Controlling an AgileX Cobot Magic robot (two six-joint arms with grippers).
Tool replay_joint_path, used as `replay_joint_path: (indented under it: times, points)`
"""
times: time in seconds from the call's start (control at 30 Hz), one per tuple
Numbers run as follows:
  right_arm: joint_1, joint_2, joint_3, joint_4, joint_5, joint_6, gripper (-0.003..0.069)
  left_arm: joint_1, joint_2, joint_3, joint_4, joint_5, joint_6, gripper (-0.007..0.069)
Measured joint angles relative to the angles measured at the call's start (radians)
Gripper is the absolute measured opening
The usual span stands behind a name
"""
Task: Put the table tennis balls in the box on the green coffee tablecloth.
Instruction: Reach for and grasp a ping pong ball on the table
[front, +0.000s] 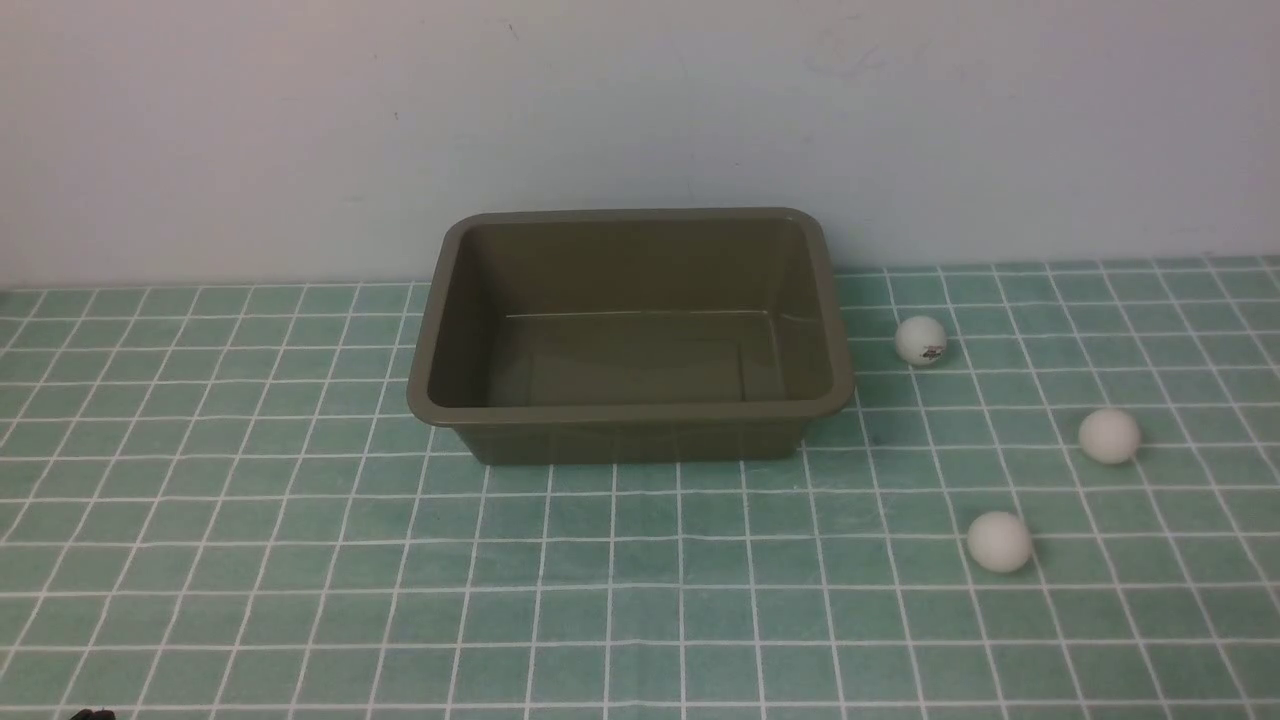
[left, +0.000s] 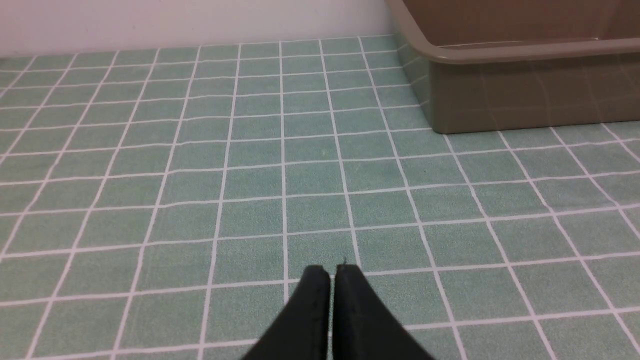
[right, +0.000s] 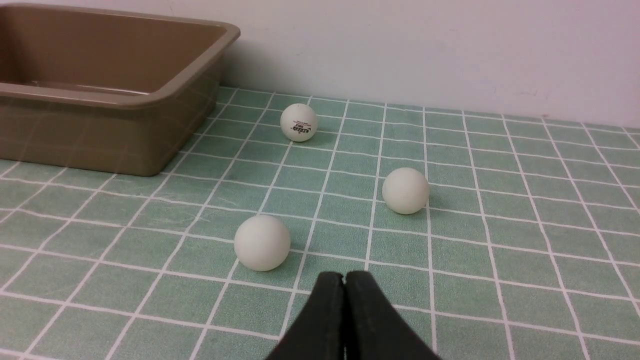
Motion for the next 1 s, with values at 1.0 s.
replay_joint_path:
  times: [1.0]
  points:
    - [0.0, -0.001, 0.005, -0.057, -0.541, -0.01, -0.0018, 0.0, 0.0, 0.0, 0.0, 0.0, 0.0, -0.0004]
